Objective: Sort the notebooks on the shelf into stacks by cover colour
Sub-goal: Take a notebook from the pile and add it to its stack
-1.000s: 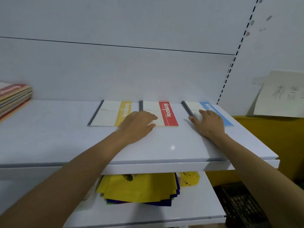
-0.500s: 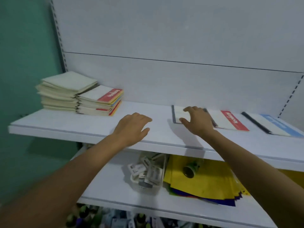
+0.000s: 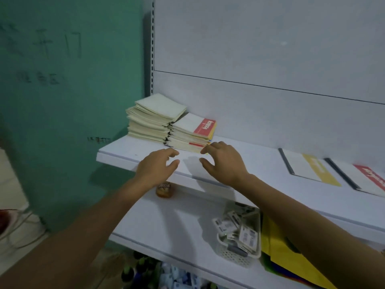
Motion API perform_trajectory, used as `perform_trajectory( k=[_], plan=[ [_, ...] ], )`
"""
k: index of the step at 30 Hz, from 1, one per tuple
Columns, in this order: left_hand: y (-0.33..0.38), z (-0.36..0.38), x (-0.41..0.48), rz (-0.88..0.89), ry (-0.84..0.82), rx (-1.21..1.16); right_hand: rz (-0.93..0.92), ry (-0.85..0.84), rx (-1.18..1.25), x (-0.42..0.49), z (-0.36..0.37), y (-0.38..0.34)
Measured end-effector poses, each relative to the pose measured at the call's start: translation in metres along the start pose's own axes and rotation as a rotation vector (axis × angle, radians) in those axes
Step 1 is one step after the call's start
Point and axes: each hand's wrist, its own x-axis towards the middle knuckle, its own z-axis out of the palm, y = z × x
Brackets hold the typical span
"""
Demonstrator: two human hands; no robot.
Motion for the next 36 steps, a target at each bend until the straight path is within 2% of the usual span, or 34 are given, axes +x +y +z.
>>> perform_trajectory(
  k=[4, 8, 12, 14, 16, 18, 24, 30, 32, 36],
  plan=[
    [-0.012, 0.009, 0.022, -0.064, -0.011, -0.107, -0.015, 0.021, 0.03, 0.045, 0.017, 0.003],
    [-0.02, 0.004, 0.052, -0.075, -0.045, -0.134, 0.055, 0.002, 0.071, 0.093, 0.034, 0.017],
    [-0.028, 0.006, 0.08, -0.082, -0.007, -0.223, 0.142, -0.08, 0.137, 0.133, 0.057, 0.032],
    [-0.029, 0.011, 0.089, -0.076, 0.002, -0.248, 0.163, -0.174, 0.144, 0.144, 0.071, 0.039],
    [-0.029, 0.015, 0.096, -0.06, -0.014, -0.263, 0.137, -0.233, 0.041, 0.145, 0.083, 0.043],
    [-0.028, 0.019, 0.103, -0.033, -0.046, -0.273, 0.109, -0.193, -0.019, 0.145, 0.091, 0.046],
    [-0.022, 0.024, 0.118, 0.018, -0.093, -0.323, 0.095, -0.189, -0.037, 0.14, 0.086, 0.046],
    [-0.037, 0.015, 0.125, 0.099, -0.21, -0.357, 0.162, -0.291, -0.02, 0.119, 0.055, 0.031],
    [-0.043, 0.013, 0.125, 0.1, -0.265, -0.43, 0.203, -0.277, -0.018, 0.114, 0.048, 0.023],
    [-0.046, 0.002, 0.124, -0.02, -0.394, -0.727, 0.253, -0.167, -0.022, 0.105, 0.039, 0.006]
  ],
)
